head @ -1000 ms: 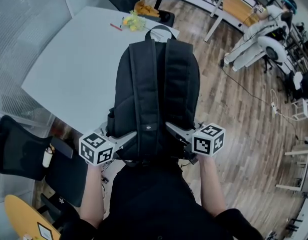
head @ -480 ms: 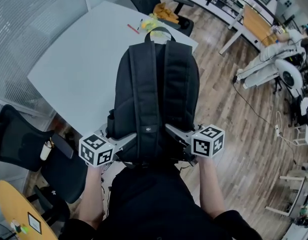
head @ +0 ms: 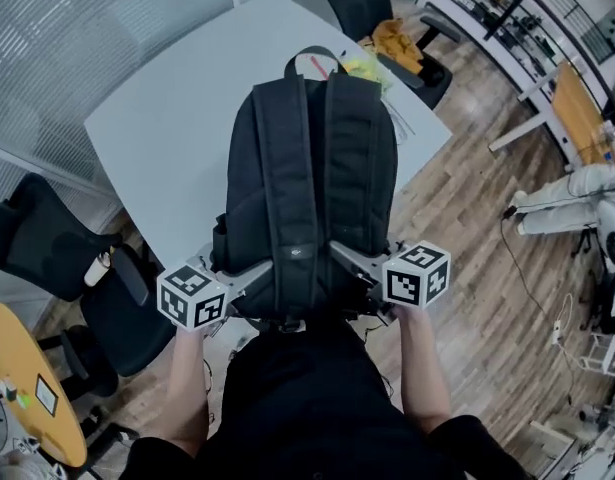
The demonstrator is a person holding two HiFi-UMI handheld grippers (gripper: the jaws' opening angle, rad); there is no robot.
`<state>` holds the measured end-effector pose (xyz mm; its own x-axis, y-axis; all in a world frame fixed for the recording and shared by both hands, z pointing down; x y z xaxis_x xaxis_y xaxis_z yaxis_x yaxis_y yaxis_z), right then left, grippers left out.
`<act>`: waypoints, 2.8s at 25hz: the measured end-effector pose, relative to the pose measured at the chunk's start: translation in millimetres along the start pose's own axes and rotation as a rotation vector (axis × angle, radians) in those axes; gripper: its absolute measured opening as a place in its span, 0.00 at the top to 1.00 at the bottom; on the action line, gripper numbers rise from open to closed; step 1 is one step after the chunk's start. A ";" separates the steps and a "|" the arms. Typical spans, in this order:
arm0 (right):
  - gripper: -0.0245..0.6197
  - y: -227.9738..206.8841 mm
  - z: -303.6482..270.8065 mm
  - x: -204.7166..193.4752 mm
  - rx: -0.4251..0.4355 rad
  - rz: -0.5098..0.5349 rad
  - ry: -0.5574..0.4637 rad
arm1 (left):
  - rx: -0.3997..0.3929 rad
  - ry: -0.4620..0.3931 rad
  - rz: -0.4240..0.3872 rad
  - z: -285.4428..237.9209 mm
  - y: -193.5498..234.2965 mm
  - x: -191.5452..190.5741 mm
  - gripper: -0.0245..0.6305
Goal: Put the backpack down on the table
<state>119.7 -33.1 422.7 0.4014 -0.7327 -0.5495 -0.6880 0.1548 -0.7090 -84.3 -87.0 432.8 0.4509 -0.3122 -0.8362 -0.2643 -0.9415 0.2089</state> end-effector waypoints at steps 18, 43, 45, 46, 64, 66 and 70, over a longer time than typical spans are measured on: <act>0.65 -65.8 -92.9 90.0 0.196 0.085 0.313 | 0.287 0.002 0.268 -38.8 56.2 3.9 0.56; 0.65 -102.5 -168.7 150.3 0.207 0.112 0.382 | 0.359 0.012 0.353 -72.9 141.3 9.2 0.58; 0.65 -107.1 -176.4 154.9 0.196 0.103 0.386 | 0.349 0.016 0.358 -76.6 151.8 8.9 0.58; 0.65 -109.3 -180.5 157.6 0.191 0.099 0.389 | 0.345 0.019 0.361 -78.4 157.3 8.9 0.58; 0.64 -146.9 -249.5 191.1 0.117 0.058 0.442 | 0.297 0.044 0.426 -109.6 235.1 -5.0 0.58; 0.64 -150.1 -253.4 192.1 0.099 0.064 0.440 | 0.296 0.043 0.430 -111.0 239.5 -6.7 0.58; 0.61 -155.6 -266.3 196.9 0.070 0.085 0.447 | 0.291 0.035 0.448 -113.9 251.6 -12.0 0.58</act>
<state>144.8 -377.9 542.5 0.0343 -0.9270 -0.3735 -0.6588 0.2600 -0.7059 -59.1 -334.6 553.2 0.2665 -0.6841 -0.6789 -0.6610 -0.6424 0.3878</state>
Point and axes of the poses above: the fingertips, and each gripper's own axes: z backward along the fingers, y to its left, x out of its top, the point moved 5 cm from there along z, backward along the fingers, and after that the axes turned 14 degrees about -z, right-handed, at the moved point
